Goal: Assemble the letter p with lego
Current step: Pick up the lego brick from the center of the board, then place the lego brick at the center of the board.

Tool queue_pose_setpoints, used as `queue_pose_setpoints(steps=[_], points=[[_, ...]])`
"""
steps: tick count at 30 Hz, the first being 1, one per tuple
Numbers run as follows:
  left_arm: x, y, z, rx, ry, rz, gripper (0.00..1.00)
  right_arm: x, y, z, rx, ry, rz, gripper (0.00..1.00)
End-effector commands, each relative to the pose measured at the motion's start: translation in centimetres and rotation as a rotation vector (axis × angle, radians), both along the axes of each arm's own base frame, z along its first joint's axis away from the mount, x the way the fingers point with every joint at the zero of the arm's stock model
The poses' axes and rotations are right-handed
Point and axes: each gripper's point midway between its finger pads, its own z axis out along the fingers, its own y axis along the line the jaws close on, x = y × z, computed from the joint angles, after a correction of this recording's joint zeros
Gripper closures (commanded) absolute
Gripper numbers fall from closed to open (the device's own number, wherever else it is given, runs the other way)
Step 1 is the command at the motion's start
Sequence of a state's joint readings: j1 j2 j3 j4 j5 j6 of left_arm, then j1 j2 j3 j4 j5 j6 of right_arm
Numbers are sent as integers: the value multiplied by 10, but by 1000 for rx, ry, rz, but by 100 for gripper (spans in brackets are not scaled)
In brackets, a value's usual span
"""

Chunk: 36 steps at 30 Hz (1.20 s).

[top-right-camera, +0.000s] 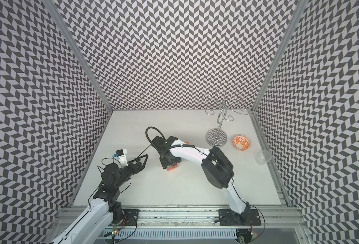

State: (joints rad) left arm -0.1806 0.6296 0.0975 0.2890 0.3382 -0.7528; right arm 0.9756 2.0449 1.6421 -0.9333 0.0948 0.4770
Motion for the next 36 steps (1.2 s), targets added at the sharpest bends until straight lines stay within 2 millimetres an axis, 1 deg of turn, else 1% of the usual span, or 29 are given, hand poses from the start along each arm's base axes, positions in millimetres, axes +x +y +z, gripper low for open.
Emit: queue_pose_setpoints(steps=[1,3,8,10,14,18,22,27,29,32,33,36], points=[[-2,2,0,8,-11,0,0,28,28,44,228,-319,-60,56],[-2,3,2,10,-17,8,0,32,26,52,311,-438,-82,59],[-4,6,8,9,-50,19,0,22,12,61,429,-688,-77,58],[-5,6,11,8,-60,21,0,18,6,61,446,-768,-79,58],[-6,7,14,9,-72,26,0,12,3,52,486,-835,-72,57],[-5,9,14,10,-77,39,0,13,0,30,473,-844,-95,52],[-4,10,8,15,-61,42,0,12,0,9,464,-824,-94,42],[0,11,0,24,-32,54,0,7,-1,-8,462,-781,-87,33],[2,12,-4,29,-19,63,0,4,0,-13,467,-763,-77,28],[5,16,-9,42,0,85,0,0,2,-16,474,-738,-61,18],[6,17,-10,48,6,92,0,-1,2,-15,480,-733,-57,12],[10,20,-10,66,20,109,0,-5,4,-7,504,-714,-48,5]])
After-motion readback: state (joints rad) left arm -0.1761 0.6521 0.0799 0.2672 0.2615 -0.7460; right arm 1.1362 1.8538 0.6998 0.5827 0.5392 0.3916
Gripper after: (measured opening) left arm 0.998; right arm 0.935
